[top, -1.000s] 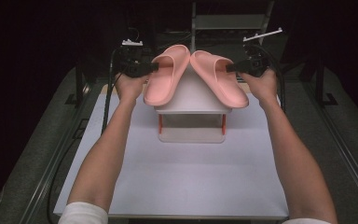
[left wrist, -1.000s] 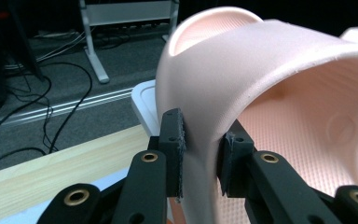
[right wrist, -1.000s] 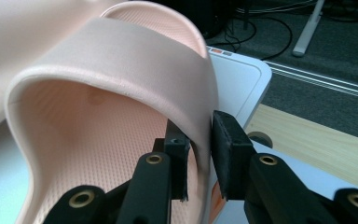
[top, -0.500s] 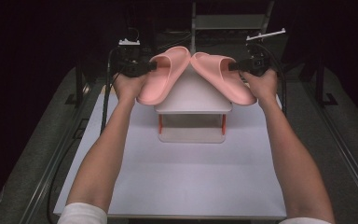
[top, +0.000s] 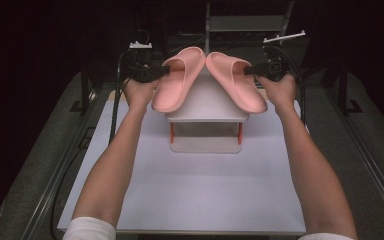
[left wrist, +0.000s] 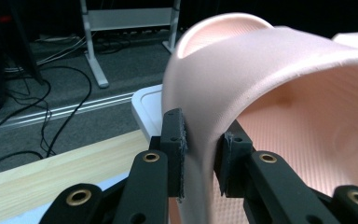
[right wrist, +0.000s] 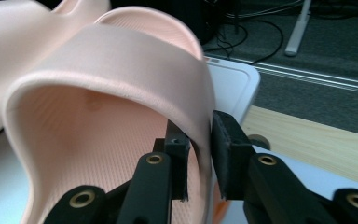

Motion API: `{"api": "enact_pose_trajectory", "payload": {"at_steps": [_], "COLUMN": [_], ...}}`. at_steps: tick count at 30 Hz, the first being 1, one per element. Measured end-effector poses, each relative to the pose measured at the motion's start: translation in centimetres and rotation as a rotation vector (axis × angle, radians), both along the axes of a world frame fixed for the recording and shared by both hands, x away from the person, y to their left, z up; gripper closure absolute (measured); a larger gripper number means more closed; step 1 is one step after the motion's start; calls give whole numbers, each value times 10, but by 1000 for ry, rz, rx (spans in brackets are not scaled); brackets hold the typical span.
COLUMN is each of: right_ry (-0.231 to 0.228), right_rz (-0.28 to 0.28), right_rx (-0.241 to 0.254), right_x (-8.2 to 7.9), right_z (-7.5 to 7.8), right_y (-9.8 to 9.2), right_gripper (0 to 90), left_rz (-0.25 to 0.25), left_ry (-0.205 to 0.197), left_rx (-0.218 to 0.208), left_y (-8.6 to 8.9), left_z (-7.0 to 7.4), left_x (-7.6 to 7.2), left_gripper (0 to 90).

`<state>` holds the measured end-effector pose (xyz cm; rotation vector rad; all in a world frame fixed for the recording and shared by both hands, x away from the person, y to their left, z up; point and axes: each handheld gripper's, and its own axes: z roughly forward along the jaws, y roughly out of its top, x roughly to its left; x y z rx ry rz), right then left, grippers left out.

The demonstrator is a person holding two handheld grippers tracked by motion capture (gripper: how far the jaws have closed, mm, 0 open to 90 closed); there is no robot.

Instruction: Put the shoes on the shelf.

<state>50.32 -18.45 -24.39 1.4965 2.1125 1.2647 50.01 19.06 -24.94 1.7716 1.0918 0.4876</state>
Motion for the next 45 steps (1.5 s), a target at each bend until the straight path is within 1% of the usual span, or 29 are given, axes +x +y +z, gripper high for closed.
{"api": "enact_pose_trajectory", "payload": {"at_steps": [1,4,7,15,18,21,25,28,29,31,33,36,38,41,45], "right_ry": [2,-1,3,16,12,14,19,21,26,21,15,13,12,12,6], "right_rz": [2,11,6,8,7,4,-4,-13,-18,-19,-21,-22,-31,-37,-37], "right_rx": [7,3,-3,2,-12,-16,-22,-12,-5,19,11,8,22,40,27], "right_x": [0,0,1,1,0,-1,-3,-3,-3,-4,-5,-5,-5,-5,-7], "right_z": [0,-1,-2,-6,-6,-7,-8,-10,-12,-14,-14,-14,-15,-16,-15], "right_y": [1,6,10,16,20,23,25,23,23,22,23,24,23,21,25], "right_gripper": [759,752,735,709,700,688,679,666,659,650,649,648,648,641,635], "left_rz": [-7,-8,-6,-6,-6,-7,-13,-31,-36,-34,-35,-30,-14,-6,-19], "left_ry": [1,4,9,20,26,32,37,44,44,41,49,55,53,55,50], "left_rx": [4,5,25,42,48,69,83,76,81,82,80,50,61,53,60], "left_y": [-1,-5,-9,-13,-14,-16,-19,-21,-23,-23,-22,-20,-21,-22,-23], "left_z": [0,-2,-4,-8,-9,-10,-12,-14,-14,-15,-15,-15,-15,-16,-15], "left_x": [0,1,2,3,4,3,3,3,3,3,4,5,5,4,3], "left_gripper": [748,743,733,722,717,712,703,703,705,705,705,677,660,656,656]}}
